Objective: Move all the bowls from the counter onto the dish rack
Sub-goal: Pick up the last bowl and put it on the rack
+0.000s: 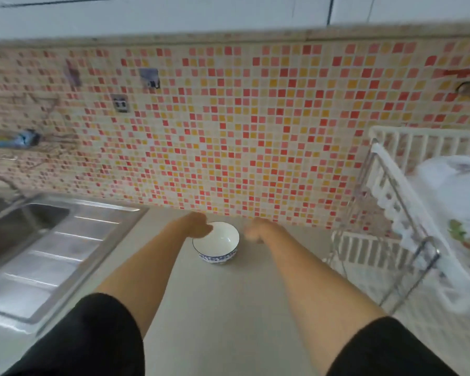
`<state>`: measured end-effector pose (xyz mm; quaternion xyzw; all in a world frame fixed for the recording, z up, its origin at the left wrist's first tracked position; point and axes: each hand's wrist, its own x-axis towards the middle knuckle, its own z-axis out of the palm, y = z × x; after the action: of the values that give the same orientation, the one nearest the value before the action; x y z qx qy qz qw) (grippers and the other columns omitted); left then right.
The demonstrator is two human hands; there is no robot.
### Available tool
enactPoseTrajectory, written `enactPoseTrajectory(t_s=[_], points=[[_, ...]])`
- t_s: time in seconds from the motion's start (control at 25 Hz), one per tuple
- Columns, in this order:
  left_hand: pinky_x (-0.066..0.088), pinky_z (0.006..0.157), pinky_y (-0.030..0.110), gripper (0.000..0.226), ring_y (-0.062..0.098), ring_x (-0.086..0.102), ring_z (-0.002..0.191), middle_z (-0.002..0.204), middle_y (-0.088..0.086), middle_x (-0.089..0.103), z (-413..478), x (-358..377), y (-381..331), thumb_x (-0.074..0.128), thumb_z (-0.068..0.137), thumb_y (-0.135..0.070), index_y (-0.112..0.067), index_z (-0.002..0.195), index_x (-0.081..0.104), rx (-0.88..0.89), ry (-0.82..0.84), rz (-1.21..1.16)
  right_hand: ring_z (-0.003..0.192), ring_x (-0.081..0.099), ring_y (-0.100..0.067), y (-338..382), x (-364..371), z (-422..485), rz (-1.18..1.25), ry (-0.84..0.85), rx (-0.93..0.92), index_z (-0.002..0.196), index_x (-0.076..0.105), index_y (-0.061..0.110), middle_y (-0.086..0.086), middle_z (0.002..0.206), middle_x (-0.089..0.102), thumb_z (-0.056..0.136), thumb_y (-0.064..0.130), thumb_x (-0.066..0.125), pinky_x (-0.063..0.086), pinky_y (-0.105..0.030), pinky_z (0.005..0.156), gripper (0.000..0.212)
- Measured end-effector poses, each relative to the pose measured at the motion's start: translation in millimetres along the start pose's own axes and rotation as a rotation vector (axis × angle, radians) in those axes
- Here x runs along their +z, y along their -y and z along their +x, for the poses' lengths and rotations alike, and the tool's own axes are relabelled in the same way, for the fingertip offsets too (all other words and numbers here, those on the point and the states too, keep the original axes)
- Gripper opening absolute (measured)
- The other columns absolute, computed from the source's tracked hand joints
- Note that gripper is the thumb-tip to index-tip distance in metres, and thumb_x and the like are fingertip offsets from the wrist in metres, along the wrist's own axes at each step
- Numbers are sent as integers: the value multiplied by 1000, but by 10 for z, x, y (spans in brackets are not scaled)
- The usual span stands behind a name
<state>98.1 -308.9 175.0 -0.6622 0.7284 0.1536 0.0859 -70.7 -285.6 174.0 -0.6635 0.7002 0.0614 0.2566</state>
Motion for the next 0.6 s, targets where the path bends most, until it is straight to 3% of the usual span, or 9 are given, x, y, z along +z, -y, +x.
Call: enactPoseTrajectory(t_s=[0.12, 0.24, 0.4, 0.48, 0.6], points=[[36, 106, 34, 55, 33, 42, 134, 146, 21, 43, 301, 555, 231, 36, 100, -33, 2, 142, 35, -139, 19, -182, 129, 46, -33, -19, 566, 450, 314, -136, 91, 141, 34, 3, -15, 144, 44, 98, 39, 38, 39, -37, 101, 56], [39, 101, 37, 55, 36, 47, 128, 139, 23, 48, 472, 1010, 291, 41, 98, -35, 4, 137, 35, -291, -58, -463, 125, 50, -34, 64, 939, 752, 452, -211, 92, 140, 33, 5, -17, 138, 49, 97, 42, 39, 41, -37, 98, 57], [41, 95, 35, 46, 37, 52, 120, 129, 23, 55, 671, 1381, 304, 44, 97, -30, 3, 129, 40, -364, -104, -717, 121, 53, -36, 186, 1308, 1215, 664, -153, 198, 137, 39, 5, -16, 133, 55, 94, 44, 43, 43, -35, 96, 58], [44, 95, 36, 43, 37, 55, 117, 126, 21, 58, 771, 1471, 314, 47, 94, -24, 2, 128, 43, -382, -112, -819, 105, 63, -36, 224, 1487, 1391, 798, -84, 226, 129, 48, 0, -18, 122, 62, 94, 35, 42, 52, -32, 87, 49], [50, 90, 40, 40, 39, 59, 108, 118, 23, 61, 823, 1498, 325, 49, 90, -17, 4, 123, 44, -406, -138, -893, 65, 66, -26, 244, 1602, 1459, 1010, -45, 241, 115, 50, -5, -15, 92, 67, 91, 14, 37, 57, -28, 60, 34]])
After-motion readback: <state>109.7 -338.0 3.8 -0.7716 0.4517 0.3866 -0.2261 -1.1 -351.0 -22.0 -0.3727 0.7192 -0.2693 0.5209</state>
